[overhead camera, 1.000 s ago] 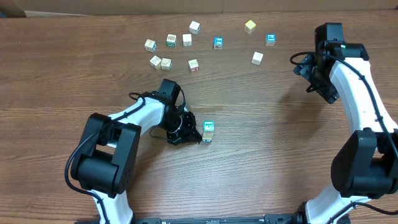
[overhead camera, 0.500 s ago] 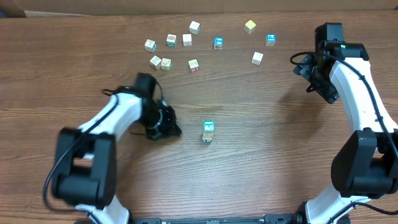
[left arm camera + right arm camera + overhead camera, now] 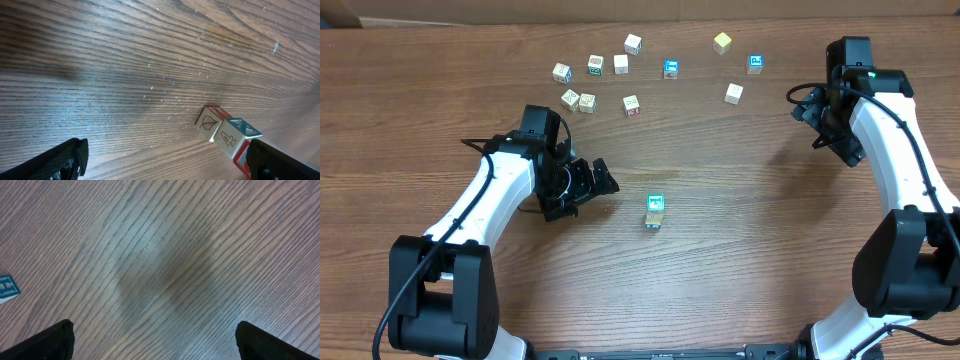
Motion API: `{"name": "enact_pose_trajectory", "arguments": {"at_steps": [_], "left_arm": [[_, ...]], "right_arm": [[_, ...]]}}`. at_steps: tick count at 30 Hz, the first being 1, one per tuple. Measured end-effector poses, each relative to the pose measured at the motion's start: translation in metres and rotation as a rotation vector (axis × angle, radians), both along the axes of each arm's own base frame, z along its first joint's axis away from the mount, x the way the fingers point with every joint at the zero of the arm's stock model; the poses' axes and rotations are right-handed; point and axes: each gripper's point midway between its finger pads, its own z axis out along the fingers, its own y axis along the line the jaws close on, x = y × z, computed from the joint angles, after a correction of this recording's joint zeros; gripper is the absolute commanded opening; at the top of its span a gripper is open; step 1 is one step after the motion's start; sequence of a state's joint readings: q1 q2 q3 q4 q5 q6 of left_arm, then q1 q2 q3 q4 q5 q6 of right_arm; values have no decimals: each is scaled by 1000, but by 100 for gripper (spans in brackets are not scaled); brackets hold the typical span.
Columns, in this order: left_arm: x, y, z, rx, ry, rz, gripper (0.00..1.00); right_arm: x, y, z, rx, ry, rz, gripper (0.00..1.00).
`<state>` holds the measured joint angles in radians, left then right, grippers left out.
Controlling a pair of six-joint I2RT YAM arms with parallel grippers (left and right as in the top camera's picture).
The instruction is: Form a tower
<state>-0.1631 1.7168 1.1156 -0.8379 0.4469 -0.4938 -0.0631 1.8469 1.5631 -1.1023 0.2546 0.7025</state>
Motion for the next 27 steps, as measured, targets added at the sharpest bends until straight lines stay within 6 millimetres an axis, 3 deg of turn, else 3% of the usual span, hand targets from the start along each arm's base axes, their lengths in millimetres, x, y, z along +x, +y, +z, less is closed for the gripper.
{"name": "enact_pose_trajectory", "arguments": {"at_steps": [9,17,19,21,24,27], "left_arm": [[10,6,-2,42,-43,7,100],[61,2,13,38,-308,-41,100],[76,0,27,37,-410,-69,100],[90,-2,55,36,-559,-102,100],[105,-5,116,47,-824,-165,100],[99,-5,170,84,-1043,-231,99]], "right_arm": [[0,0,0,0,0,0,100],[0,0,0,0,-1,0,100],[0,0,0,0,0,0,100],[0,0,0,0,0,0,100],[0,0,0,0,0,0,100],[0,0,0,0,0,0,100]]}}
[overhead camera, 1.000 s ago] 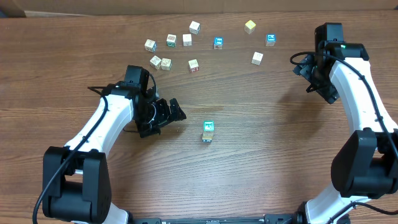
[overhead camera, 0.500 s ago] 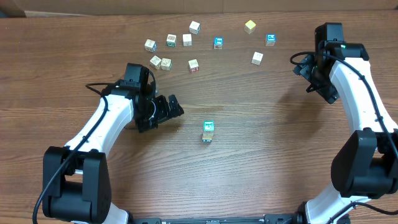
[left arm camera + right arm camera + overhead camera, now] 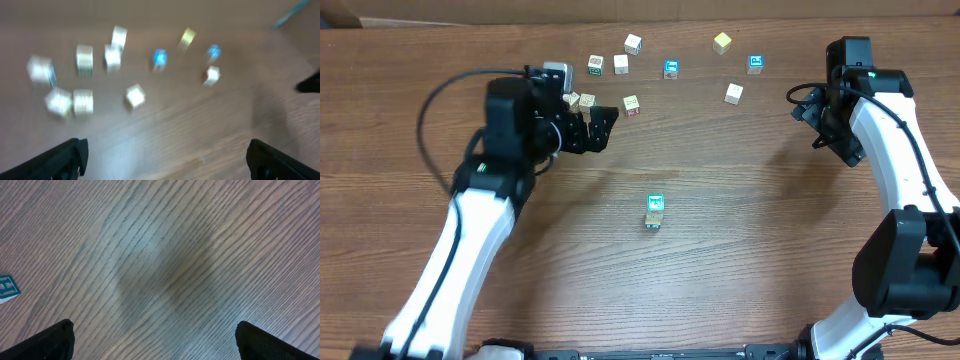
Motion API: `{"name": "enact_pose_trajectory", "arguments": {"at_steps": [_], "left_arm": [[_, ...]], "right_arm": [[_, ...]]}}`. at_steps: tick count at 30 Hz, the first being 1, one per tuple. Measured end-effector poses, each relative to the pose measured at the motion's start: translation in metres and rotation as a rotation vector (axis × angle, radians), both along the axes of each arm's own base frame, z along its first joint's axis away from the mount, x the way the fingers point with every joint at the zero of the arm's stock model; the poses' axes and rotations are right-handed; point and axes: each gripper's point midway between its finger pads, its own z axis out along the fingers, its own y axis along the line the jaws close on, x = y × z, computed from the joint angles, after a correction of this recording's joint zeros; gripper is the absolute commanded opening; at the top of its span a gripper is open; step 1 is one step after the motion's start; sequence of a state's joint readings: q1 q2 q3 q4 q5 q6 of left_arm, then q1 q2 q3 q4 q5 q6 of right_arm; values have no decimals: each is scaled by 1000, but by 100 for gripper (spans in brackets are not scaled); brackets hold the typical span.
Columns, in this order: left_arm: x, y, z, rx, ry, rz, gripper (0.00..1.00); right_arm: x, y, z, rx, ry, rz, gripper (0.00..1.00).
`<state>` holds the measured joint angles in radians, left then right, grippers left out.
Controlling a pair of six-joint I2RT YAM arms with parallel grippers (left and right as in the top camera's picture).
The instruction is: Form a tower
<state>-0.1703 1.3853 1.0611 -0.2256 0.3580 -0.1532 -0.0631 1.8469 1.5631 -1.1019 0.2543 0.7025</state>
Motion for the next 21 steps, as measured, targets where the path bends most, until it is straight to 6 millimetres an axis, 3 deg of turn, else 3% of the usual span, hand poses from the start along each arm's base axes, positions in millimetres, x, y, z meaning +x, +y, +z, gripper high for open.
{"name": "enact_pose_trajectory", "arguments": {"at_steps": [2,4,12,21], "left_arm": [[-10,4,17,35,-90,-14,100],[-20,9,16,69,-122,-9,100],[-50,31,-65,133,-130,67,100],[-82,52,-115,16,-214,222,99]], "right_arm": [[0,0,0,0,0,0,100],[0,0,0,0,0,0,100],[0,0,0,0,0,0,100],[0,0,0,-1,1,1,100]]}}
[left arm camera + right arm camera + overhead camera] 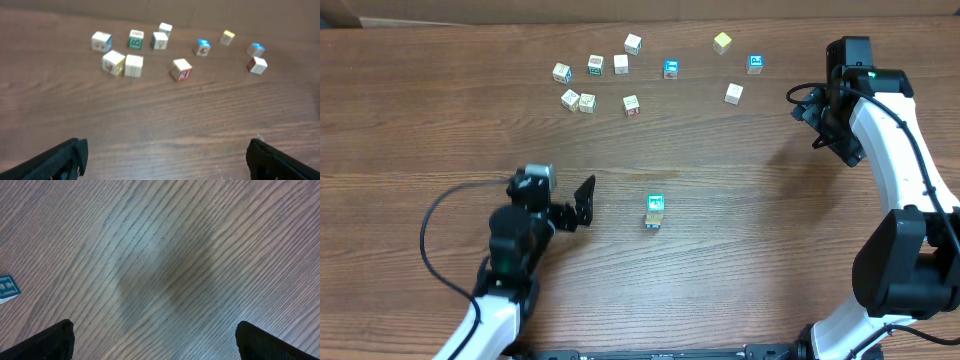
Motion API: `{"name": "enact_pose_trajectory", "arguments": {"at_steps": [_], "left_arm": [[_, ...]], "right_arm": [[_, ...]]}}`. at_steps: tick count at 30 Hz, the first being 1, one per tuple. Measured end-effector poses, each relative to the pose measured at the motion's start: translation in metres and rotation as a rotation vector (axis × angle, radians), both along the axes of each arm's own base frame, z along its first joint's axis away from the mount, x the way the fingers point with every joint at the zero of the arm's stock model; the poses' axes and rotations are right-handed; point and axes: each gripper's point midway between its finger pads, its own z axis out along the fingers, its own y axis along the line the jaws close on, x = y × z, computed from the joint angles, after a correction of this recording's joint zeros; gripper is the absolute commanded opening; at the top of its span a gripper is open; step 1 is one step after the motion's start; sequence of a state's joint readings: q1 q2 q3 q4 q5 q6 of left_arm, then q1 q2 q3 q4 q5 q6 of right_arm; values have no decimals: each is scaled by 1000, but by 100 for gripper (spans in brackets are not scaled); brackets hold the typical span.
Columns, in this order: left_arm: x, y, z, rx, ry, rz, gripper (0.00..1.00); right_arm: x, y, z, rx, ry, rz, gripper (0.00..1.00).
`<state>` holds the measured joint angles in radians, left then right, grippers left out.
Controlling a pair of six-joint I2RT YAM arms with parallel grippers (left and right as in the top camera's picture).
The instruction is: Form a tower
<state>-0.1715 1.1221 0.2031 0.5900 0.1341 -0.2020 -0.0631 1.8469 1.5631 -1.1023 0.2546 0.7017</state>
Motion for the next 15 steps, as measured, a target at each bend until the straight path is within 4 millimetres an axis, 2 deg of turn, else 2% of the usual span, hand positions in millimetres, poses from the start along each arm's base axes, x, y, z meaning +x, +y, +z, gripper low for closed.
{"name": "enact_pose_trajectory", "arguments": {"at_steps": [3,9,15], "left_arm": [[-12,5,-4,-18,-26,24,100],[-28,14,1,-38,-87,61,100],[-41,22,-6,-31,-60,97,100]], "right_arm": [[0,0,0,1,-1,-1,100],[0,0,0,0,-1,0,100],[0,0,0,0,0,0,100]]}}
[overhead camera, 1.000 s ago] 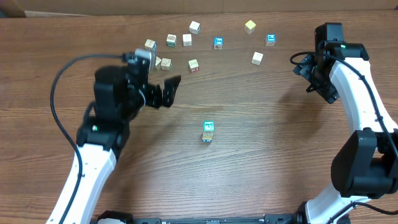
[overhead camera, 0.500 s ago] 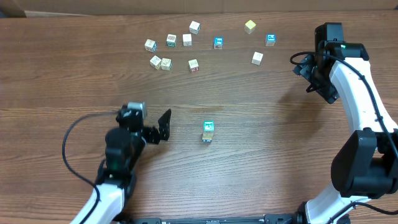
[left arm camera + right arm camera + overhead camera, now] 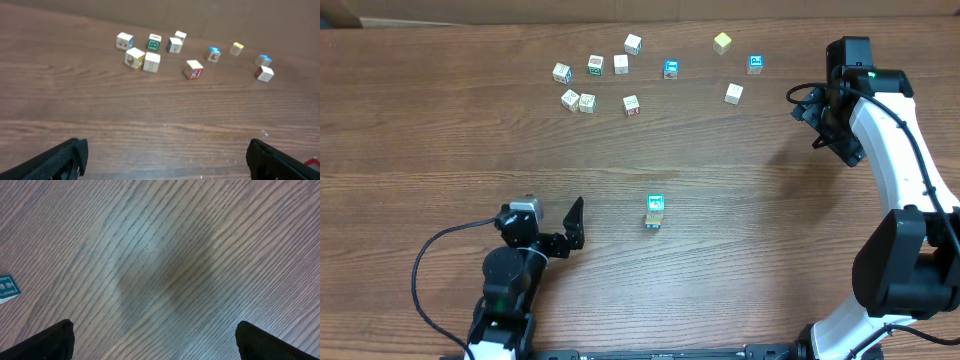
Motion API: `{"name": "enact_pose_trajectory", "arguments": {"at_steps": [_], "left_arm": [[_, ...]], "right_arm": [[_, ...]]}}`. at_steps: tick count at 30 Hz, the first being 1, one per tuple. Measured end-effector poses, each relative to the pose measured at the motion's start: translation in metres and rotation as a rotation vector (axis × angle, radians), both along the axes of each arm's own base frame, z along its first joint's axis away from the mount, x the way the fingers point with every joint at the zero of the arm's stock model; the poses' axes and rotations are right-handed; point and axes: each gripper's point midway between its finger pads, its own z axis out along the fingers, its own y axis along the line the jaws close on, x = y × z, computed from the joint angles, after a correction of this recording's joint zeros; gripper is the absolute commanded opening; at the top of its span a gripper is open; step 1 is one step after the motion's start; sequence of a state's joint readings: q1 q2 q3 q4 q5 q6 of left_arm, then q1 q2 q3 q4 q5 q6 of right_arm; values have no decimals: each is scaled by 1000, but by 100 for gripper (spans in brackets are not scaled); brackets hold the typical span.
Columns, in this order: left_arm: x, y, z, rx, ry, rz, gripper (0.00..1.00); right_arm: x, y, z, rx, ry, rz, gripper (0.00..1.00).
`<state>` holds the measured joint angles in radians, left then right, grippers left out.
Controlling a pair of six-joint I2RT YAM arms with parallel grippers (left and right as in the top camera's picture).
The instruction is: Form a tower
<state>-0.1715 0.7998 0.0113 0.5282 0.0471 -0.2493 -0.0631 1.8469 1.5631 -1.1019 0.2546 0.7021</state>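
Note:
A short stack of two blocks (image 3: 655,210) with a teal-topped one uppermost stands mid-table. Several loose blocks lie at the back, among them a red-marked block (image 3: 193,69), a pale pair (image 3: 143,60) and a blue-topped block (image 3: 214,53). My left gripper (image 3: 570,230) is open and empty near the front, left of the stack; its fingertips (image 3: 67,155) frame bare wood, and the gripper (image 3: 165,161) looks toward the loose blocks. My right gripper (image 3: 840,140) hangs open over bare wood (image 3: 155,340) at the right.
A blue block (image 3: 7,288) shows at the left edge of the right wrist view. A yellow block (image 3: 722,42) and a blue block (image 3: 755,63) lie at the back right. A red sliver (image 3: 311,162) peeks in at the left wrist view's lower right.
My left arm has drawn back a little more toward the front edge, still open. The right arm, the stack and the loose blocks have not moved.
My left gripper was open, low beside the stack on its left. Then it was up at the back by the loose blocks. Then it was at the front left, and now nearer the front edge, with nothing taken. The right arm stayed put.

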Motion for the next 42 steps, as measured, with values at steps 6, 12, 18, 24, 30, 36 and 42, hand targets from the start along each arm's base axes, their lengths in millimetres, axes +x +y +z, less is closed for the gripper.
{"name": "enact_pose_trajectory", "arguments": {"at_steps": [6,12,18,24,30,36,42], "left_arm": [[-15,8,-8,11,51,32,100],[-27,17,2,15,19,68,100],[-34,33,18,3,-50,130,100],[-37,52,46,-15,-172,200,100],[-37,57,47,-14,-174,217,100],[-37,56,47,-15,-174,211,100],[-37,56,47,-15,-175,211,100]], "right_arm": [[0,0,0,0,0,0,100],[0,0,0,0,0,0,100],[0,0,0,0,0,0,100],[0,0,0,0,0,-1,100],[0,0,0,0,0,0,100],[0,0,0,0,0,-1,100],[0,0,0,0,0,0,100]]}}
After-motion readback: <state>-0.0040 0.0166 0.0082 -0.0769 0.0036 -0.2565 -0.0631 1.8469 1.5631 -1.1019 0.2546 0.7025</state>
